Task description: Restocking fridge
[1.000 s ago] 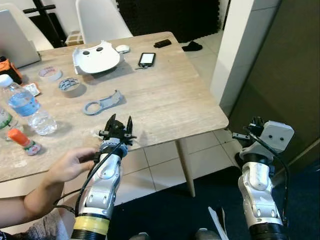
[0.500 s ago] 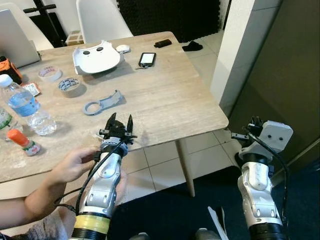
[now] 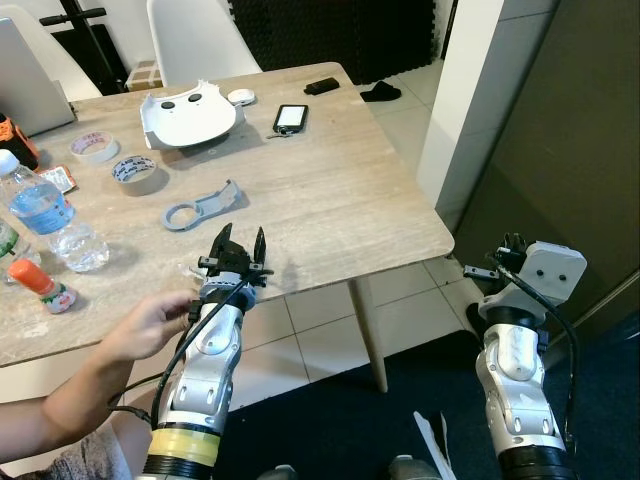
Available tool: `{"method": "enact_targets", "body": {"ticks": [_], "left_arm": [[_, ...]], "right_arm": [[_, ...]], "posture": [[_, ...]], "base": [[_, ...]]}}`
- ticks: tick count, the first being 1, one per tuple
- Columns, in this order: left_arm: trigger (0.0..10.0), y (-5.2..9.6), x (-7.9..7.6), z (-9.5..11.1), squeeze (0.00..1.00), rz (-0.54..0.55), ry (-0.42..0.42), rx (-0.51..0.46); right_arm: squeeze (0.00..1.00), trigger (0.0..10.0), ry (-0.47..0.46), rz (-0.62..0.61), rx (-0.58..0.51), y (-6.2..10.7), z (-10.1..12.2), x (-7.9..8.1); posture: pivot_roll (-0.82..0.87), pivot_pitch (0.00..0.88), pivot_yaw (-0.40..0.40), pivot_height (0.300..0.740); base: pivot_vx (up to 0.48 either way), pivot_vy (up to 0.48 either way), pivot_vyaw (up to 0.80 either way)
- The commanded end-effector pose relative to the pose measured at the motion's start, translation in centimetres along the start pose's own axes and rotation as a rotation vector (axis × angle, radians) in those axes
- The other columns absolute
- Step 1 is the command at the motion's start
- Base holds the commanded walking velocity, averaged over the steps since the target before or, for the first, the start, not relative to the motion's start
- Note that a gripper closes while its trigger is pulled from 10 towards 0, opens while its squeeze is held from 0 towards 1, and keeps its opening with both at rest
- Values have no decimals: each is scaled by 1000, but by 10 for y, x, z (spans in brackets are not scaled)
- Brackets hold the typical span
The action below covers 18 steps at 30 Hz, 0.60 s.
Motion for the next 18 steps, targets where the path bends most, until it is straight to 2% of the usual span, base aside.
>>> {"method": "enact_targets", "body": {"ticks": [1,18], "left_arm": [[10000,2,3,-8,0,13,-8,33],[10000,2,3,-8,0,11,-9,29]], "right_arm": [[0,10000,1,-1,23,1,-5,-1],[0,10000,3,1,24,1,-6,0]], "posture": [[-58,101,-1,740],[-57,91,7,740]], "base": [[0,0,0],[0,0,0]]}}
Point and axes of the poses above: a point about 5 cm out from each wrist's last joint towards the gripper, its own y axis pointing back from the gripper into the wrist, its own z axis along the axis of the wrist's last joint, x = y × z, the point moved 1 cm from there along -y, pointing out of the wrist towards the gripper, and after that the axes turned 14 degrees about y, right-handed, at the moved point
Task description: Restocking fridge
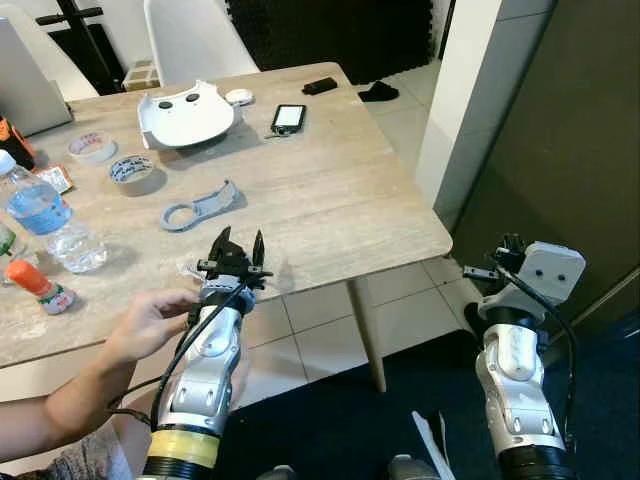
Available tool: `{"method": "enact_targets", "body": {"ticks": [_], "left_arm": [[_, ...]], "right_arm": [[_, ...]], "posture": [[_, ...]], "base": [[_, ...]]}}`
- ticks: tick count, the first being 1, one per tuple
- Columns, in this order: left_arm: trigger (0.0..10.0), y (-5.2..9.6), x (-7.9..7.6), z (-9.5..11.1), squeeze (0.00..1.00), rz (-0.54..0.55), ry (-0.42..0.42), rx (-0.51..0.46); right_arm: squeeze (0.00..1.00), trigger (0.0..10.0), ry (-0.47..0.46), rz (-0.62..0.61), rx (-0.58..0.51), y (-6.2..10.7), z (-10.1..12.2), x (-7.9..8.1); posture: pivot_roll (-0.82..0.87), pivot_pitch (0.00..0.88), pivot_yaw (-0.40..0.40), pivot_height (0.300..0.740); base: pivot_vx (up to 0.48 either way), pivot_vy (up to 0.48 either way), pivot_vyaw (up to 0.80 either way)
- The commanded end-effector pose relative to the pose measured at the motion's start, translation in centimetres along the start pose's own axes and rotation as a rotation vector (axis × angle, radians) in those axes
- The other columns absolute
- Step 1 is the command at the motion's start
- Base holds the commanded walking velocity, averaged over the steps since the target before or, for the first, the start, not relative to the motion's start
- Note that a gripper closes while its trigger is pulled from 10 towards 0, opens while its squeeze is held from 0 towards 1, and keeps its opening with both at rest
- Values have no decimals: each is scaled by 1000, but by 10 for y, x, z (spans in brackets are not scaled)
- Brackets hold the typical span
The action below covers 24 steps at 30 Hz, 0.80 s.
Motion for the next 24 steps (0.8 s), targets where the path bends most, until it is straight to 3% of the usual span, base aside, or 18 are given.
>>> {"method": "enact_targets", "body": {"ticks": [1,24], "left_arm": [[10000,2,2,-7,0,9,-10,27],[10000,3,5,-5,0,12,-14,24]], "right_arm": [[0,10000,1,-2,22,1,-5,-1],[0,10000,-2,-1,17,1,-3,0]], "posture": [[-57,91,7,740],[-56,113,6,740]], "base": [[0,0,0],[0,0,0]]}}
Point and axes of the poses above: a point about 5 cm out from each wrist's last joint towards the gripper, its own y axis pointing back from the gripper into the wrist, its own z axis along the axis of the wrist's last joint, x = y × z, the point moved 1 cm from there along -y, pointing out of the wrist towards the gripper, and after that the axes turned 14 degrees about y, right-handed, at the moved point
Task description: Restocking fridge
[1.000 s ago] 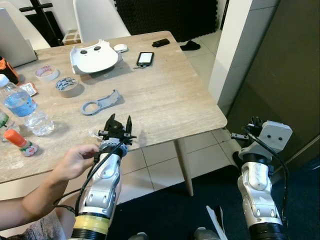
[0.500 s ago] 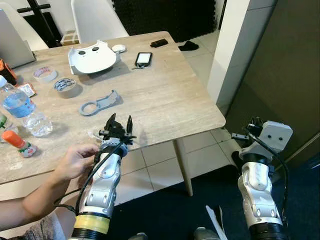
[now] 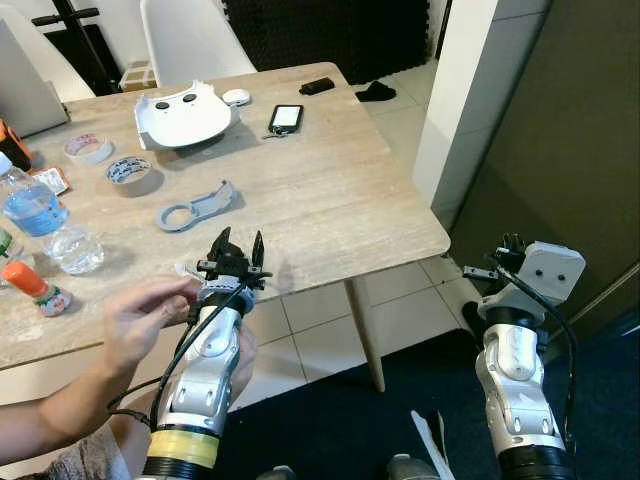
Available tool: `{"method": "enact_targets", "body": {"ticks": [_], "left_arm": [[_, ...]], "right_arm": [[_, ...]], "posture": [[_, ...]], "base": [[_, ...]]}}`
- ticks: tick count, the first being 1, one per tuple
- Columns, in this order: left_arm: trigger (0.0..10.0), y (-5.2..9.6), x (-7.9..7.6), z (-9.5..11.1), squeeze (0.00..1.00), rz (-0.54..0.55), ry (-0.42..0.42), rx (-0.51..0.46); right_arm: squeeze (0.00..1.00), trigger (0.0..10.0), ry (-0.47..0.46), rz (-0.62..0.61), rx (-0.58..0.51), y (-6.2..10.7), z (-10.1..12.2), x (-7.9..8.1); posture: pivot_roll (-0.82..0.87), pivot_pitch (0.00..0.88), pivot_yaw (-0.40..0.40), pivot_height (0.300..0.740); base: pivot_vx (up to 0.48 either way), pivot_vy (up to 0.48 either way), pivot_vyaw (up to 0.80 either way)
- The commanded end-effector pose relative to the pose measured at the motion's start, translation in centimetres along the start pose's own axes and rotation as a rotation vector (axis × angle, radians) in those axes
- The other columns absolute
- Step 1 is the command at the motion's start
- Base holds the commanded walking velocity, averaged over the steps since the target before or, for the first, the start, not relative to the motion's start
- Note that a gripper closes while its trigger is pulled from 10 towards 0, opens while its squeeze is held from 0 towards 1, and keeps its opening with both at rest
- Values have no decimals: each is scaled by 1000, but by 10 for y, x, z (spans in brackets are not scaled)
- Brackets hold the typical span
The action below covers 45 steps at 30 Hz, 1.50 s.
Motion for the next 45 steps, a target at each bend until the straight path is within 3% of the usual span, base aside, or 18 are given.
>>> {"method": "enact_targets", "body": {"ticks": [1,45], "left_arm": [[10000,3,4,-6,0,9,-14,26],[10000,2,4,-5,0,9,-15,25]], "right_arm": [[0,10000,-2,-2,17,1,-3,0],[0,10000,-2,-3,19,1,-3,0]], "posture": [[-56,113,6,740],[-58,106,9,740]], "base": [[0,0,0],[0,0,0]]}}
Point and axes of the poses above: a point about 5 cm out from each wrist's last joint towards the gripper, its own y axis pointing back from the gripper into the wrist, its own z axis along the axis of the wrist's last joint, x = y × z, the point moved 1 cm from there along -y, pointing out of the wrist towards the gripper, and after that the axes turned 14 degrees about y, right-handed, at the moved point
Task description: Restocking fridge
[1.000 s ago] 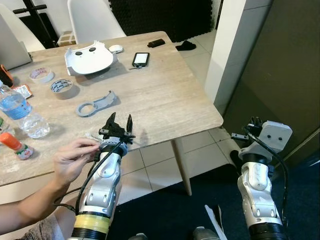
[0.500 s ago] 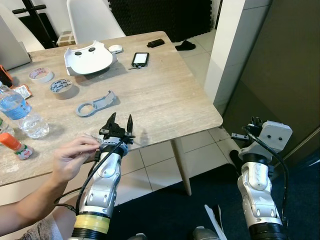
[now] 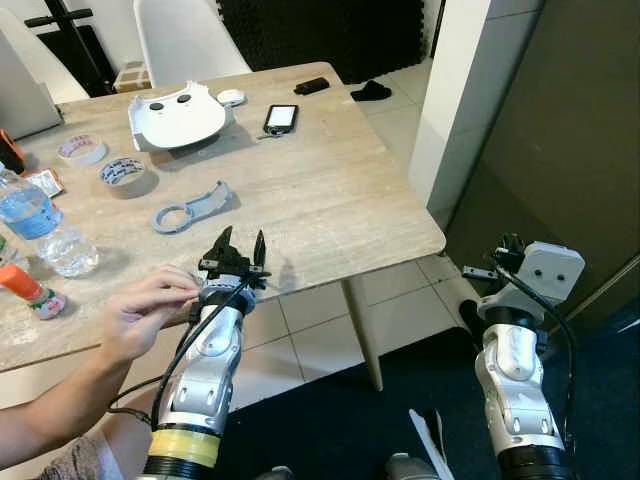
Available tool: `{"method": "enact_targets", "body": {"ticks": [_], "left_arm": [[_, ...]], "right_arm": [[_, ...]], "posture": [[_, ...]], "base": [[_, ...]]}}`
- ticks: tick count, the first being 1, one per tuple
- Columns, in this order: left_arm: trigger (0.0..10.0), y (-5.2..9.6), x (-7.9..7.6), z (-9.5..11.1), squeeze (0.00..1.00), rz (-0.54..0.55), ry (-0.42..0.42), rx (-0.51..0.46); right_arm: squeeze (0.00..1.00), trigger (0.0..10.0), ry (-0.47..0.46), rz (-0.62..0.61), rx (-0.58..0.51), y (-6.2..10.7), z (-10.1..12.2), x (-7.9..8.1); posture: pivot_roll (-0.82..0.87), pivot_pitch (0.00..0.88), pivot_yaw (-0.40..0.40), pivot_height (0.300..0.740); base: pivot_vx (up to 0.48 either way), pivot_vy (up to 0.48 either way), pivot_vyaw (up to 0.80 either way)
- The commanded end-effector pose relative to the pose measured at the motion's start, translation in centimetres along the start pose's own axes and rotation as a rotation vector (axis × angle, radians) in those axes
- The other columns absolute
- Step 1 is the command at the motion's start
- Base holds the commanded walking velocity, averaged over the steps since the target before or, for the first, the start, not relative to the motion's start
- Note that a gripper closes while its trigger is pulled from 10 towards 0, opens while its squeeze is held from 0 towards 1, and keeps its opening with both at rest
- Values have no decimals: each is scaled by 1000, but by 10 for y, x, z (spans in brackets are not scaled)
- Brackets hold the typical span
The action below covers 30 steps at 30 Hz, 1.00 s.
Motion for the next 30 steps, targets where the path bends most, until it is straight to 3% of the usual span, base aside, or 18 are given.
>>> {"method": "enact_targets", "body": {"ticks": [1,30], "left_arm": [[10000,2,5,-5,0,15,-14,24],[10000,-3,7,-2,0,17,-19,14]], "right_arm": [[0,10000,-1,-4,18,1,-4,0],[0,10000,-6,-3,18,-3,-2,2]], "posture": [[-58,104,10,740],[-56,108,14,740]], "base": [[0,0,0],[0,0,0]]}}
Point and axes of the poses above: a point about 5 cm out from each wrist's last joint towards the gripper, its own y axis pointing back from the gripper into the wrist, its own z axis along the axis of the wrist's last joint, x = y × z, the point moved 1 cm from there along -y, pointing out of the wrist towards the gripper, and after that the axes turned 14 degrees about y, right-handed, at the moved point
